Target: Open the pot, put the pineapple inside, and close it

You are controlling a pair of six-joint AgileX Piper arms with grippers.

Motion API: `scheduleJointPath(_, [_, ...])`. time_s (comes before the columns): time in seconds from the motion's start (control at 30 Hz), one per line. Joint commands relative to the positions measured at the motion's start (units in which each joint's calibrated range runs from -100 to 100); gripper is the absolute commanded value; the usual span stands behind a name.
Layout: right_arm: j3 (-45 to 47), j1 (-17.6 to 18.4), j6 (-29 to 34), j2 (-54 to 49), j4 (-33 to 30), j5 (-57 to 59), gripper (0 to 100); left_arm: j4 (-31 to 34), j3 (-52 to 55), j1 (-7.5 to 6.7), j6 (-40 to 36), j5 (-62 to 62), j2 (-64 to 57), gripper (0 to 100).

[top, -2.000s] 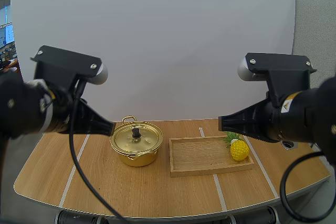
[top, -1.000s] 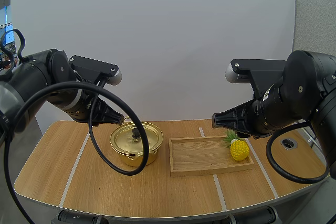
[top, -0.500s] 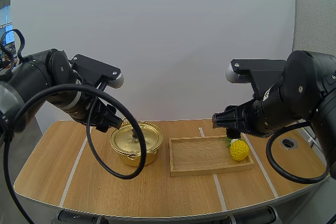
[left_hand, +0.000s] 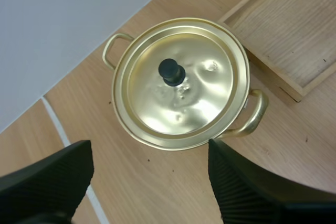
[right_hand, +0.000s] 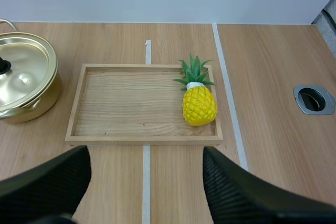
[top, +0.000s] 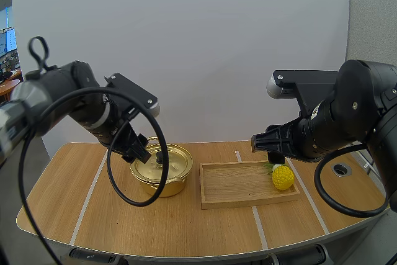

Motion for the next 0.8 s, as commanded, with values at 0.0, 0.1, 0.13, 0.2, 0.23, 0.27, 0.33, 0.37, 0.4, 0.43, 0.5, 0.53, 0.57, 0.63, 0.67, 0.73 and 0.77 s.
scheduleJointPath(0.0, [-0.66, -0.01, -0.77, -0.10, -0.30, 0.00, 100, -1.29, -1.35, -1.20, 1.27, -1.88, 4.23, 100])
scheduleJointPath(0.1, [-0.66, -0.01, -0.77, -0.10, -0.30, 0.00, 100, -1.29, -3.83, -2.24, 1.27, -1.88, 8.71, 100])
scheduleJointPath(0.13, [-0.66, -0.01, -0.77, -0.10, -0.30, 0.00, 100, -1.34, -4.88, -2.50, 1.16, -1.88, 10.28, 100])
scheduleJointPath(0.2, [-0.66, -0.01, -0.77, -0.10, -0.30, 0.00, 100, -1.34, -6.84, -2.78, 1.16, -1.88, 13.14, 100])
scheduleJointPath(0.23, [-0.66, -0.01, -0.77, -0.10, -0.30, 0.00, 100, -1.34, -7.99, -2.78, 1.16, -1.88, 14.69, 100])
scheduleJointPath(0.27, [-0.66, -0.01, -0.77, -0.10, -0.30, 0.00, 100, -1.34, -9.21, -2.78, 1.16, -1.69, 16.22, 100])
scheduleJointPath(0.33, [-0.66, -0.01, -0.77, -0.10, -0.30, 0.00, 100, -1.34, -11.82, -2.78, 1.16, -0.23, 19.26, 100])
scheduleJointPath(0.37, [-0.66, -0.01, -0.77, -0.10, -0.30, 0.00, 100, -1.34, -13.08, -2.78, 1.16, 0.23, 20.63, 100])
scheduleJointPath(0.4, [-0.66, -0.01, -0.77, -0.10, -0.30, 0.00, 100, -1.34, -14.09, -2.78, 1.16, 0.57, 21.95, 100])
scheduleJointPath(0.43, [-0.66, -0.01, -0.77, -0.10, -0.30, 0.00, 100, -1.34, -15.62, -2.78, 1.16, 1.04, 23.24, 100])
scheduleJointPath(0.5, [-0.66, -0.01, -0.77, -0.10, -0.30, 0.00, 100, -1.34, -17.89, -2.78, 1.16, 2.54, 25.40, 100])
scheduleJointPath(0.53, [-0.66, -0.01, -0.77, -0.10, -0.30, 0.00, 100, -1.34, -18.86, -2.78, 1.16, 3.43, 26.26, 100])
scheduleJointPath(0.57, [-0.66, -0.01, -0.77, -0.10, -0.30, 0.00, 100, -1.34, -20.21, -2.78, 1.16, 4.45, 27.54, 100])
scheduleJointPath(0.63, [-0.66, -0.01, -0.77, -0.10, -0.30, 0.00, 100, -1.34, -21.96, -2.78, 1.16, 5.68, 29.26, 100])
scheduleJointPath(0.67, [-0.66, -0.01, -0.77, -0.10, -0.30, 0.00, 100, -1.34, -22.68, -2.78, 1.16, 6.10, 30.06, 100])
scheduleJointPath(0.73, [-0.66, -0.01, -0.77, -0.10, -0.30, 0.00, 100, -1.34, -23.56, -2.78, 1.16, 6.28, 31.32, 100])
scheduleJointPath(0.77, [-0.66, -0.01, -0.77, -0.10, -0.30, 0.00, 100, -1.34, -23.67, -2.98, 1.16, 6.28, 31.88, 100])
